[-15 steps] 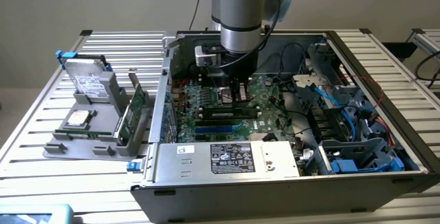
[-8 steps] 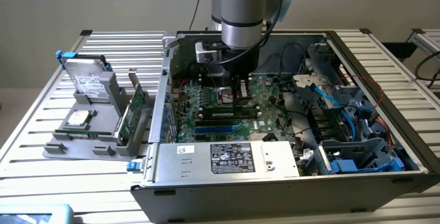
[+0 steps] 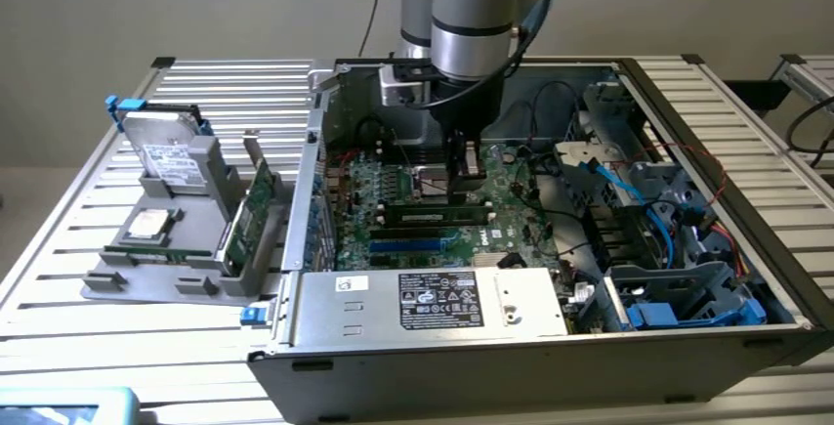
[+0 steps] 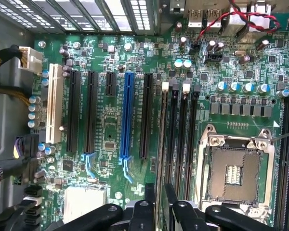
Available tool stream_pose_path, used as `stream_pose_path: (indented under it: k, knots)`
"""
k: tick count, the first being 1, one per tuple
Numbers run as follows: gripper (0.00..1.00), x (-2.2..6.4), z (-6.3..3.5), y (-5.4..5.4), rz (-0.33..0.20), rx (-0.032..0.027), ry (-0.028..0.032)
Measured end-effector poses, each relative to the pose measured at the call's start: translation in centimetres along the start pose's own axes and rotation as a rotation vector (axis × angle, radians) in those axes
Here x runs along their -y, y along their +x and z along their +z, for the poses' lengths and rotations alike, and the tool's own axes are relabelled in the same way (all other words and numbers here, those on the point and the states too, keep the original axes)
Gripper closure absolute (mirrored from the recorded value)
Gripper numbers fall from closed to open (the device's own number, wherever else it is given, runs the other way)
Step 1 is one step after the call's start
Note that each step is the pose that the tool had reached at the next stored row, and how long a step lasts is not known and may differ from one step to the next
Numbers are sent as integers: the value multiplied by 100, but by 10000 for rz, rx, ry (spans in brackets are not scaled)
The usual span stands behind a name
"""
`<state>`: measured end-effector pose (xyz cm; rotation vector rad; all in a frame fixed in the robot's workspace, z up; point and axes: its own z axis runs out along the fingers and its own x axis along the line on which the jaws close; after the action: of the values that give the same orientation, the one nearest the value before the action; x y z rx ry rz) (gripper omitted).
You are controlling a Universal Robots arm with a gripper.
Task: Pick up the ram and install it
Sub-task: 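Insert the ram into the slot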
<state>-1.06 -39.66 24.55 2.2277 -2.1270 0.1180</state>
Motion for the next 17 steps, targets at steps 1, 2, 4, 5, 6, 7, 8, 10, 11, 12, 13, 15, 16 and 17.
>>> stream_pose_path:
  k: [1,2,4,5,6,7,8,10,11,12,13,15,16,17]
  knots:
    - [78,21,-13,5,-3,1,-25]
    - [78,45,-25,11,-6,2,-50]
    - [78,92,-42,23,-9,5,-94]
    - [78,116,-50,29,-12,7,-118]
    - [78,143,-59,35,-15,8,-143]
    - [78,165,-66,41,-17,10,-163]
    - [78,187,-71,47,-19,9,-184]
    - [78,214,-72,52,-21,12,-204]
    - [78,215,-72,53,-22,11,-206]
    - [78,214,-72,53,-22,11,-207]
    - [78,214,-72,53,-23,12,-207]
    - [78,214,-72,54,-25,11,-207]
    - [78,214,-72,54,-26,12,-207]
    - [78,214,-72,54,-28,11,-207]
